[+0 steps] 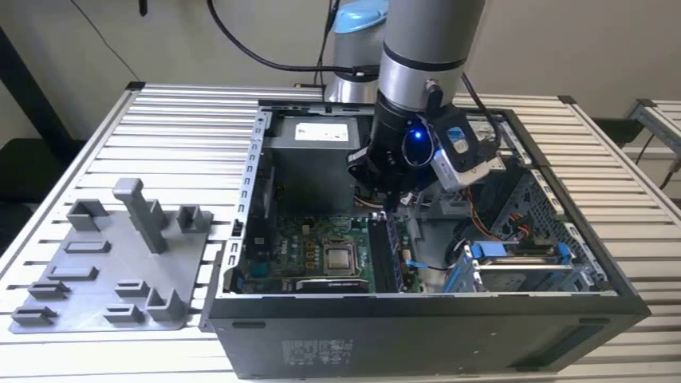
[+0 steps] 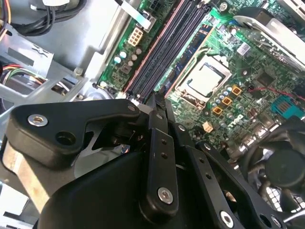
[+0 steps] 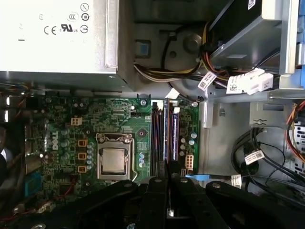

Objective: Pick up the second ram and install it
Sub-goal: 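Insert the second ram into the second slot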

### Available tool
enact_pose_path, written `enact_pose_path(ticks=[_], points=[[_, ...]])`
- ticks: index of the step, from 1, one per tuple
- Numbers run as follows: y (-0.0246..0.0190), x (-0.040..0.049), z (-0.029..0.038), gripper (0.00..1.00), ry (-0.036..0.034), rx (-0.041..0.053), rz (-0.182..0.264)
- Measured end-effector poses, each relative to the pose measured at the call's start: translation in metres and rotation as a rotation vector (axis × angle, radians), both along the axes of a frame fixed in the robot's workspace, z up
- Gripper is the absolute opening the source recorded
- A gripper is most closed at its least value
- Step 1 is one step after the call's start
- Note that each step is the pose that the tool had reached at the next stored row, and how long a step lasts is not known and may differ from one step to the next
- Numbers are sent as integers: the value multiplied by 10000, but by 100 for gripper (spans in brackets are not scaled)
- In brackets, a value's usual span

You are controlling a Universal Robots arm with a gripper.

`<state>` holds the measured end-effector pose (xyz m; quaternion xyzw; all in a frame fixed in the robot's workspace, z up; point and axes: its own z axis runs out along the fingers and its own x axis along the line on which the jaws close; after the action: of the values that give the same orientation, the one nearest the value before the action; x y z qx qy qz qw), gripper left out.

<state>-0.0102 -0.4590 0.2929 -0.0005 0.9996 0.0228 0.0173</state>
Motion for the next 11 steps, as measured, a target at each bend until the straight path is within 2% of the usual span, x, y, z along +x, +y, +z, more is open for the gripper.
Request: enact_pose_path(ticks=[5,11], points=[[0,1,-8,13,-1,4,1],[0,2,-91,13,0,1,0]])
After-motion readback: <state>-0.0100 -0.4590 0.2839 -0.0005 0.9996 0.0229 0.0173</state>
